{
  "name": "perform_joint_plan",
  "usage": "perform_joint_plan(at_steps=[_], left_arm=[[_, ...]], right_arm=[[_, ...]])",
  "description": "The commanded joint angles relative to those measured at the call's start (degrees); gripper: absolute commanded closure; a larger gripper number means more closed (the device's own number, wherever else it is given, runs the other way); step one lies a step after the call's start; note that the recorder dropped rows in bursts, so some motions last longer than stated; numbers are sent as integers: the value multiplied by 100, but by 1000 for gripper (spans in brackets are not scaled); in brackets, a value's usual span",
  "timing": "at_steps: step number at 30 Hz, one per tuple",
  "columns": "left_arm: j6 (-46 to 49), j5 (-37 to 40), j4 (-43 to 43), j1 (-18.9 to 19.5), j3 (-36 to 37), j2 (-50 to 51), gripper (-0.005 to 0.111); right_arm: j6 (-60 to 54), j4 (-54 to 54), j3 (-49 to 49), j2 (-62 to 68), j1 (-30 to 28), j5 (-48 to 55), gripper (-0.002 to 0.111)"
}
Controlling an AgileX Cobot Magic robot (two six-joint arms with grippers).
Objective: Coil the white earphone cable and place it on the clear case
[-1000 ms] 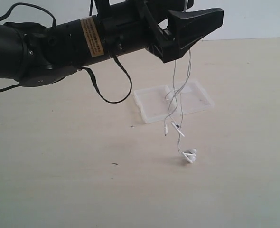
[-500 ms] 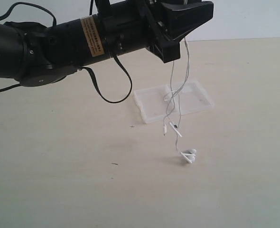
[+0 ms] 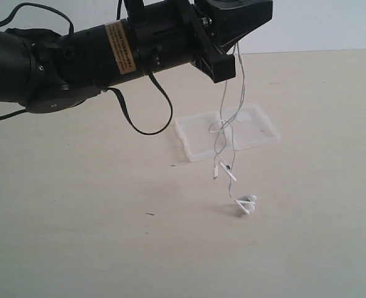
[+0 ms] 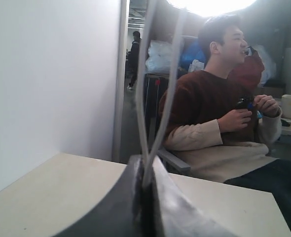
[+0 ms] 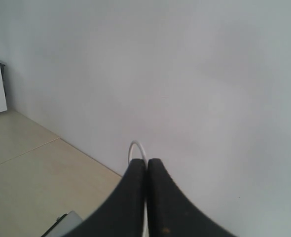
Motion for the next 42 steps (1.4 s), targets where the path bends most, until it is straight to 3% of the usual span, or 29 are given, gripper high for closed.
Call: perform_joint_plan(at_steps=[1,18,20,24,26,42], left_arm=[[-25,-42,-43,-17,-34,4,107],[23,-42,145,-17,-34,4,106],[23,-42,159,-17,-34,4,96],[23,-42,159,-17,-34,4,57],[9,-42,159,-17,-34,4,47],[-319,232,578,-30,-34,276,47]], right_arm=[[-4,14,21,9,5,-47,108],[119,-348,8,-508,5,-26,108],[144,-348,8,-508,5,-82,108],[144,-348,8,-508,5,-62,108],[144,-348,8,-508,5,-62,108],[144,-348,8,-498,5,-84,108]])
